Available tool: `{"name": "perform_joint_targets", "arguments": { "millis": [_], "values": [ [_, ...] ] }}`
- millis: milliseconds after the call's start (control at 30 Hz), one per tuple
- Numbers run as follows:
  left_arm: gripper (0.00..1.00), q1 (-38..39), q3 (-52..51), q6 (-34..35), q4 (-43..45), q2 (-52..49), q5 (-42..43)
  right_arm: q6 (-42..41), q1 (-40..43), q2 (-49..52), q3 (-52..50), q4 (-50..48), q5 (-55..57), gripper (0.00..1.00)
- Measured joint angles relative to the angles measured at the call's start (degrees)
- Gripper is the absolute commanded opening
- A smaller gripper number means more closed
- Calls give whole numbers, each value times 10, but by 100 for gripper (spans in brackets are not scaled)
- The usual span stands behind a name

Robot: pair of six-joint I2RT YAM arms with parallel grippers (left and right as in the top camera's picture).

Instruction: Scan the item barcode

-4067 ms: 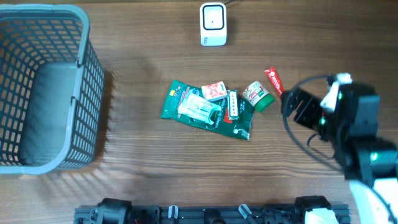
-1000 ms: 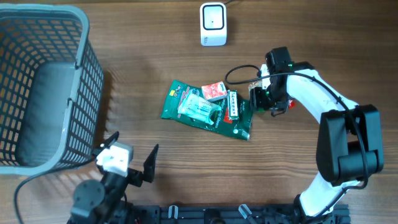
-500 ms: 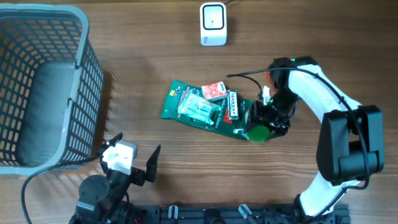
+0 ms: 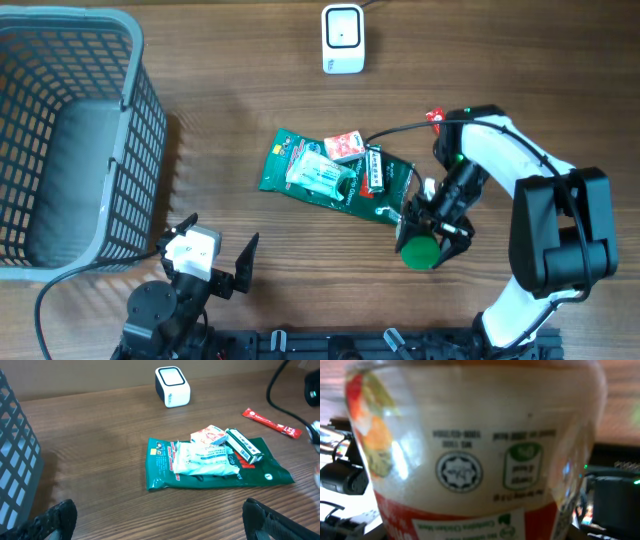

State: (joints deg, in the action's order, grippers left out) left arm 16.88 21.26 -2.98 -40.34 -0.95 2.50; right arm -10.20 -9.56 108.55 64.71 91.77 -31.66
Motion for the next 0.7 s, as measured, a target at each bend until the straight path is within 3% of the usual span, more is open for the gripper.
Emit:
{"name": "perform_joint_targets", "arguments": {
  "millis": [100,133,200,267,500,700],
  "values": [
    [100,0,0,0,0,0,0,0,0,0,-37,-5,-18,61],
    [100,0,0,0,0,0,0,0,0,0,-42,-15,-21,67],
    [100,0,0,0,0,0,0,-1,0,0,-52,-37,-25,89],
    [100,0,0,0,0,0,0,-11,0,3,-53,-59,-31,99],
    [100,0,0,0,0,0,0,-16,0,14,-35,-65,6,100],
    [100,0,0,0,0,0,0,-31,0,7,126,-12,66,100]
  ]
}}
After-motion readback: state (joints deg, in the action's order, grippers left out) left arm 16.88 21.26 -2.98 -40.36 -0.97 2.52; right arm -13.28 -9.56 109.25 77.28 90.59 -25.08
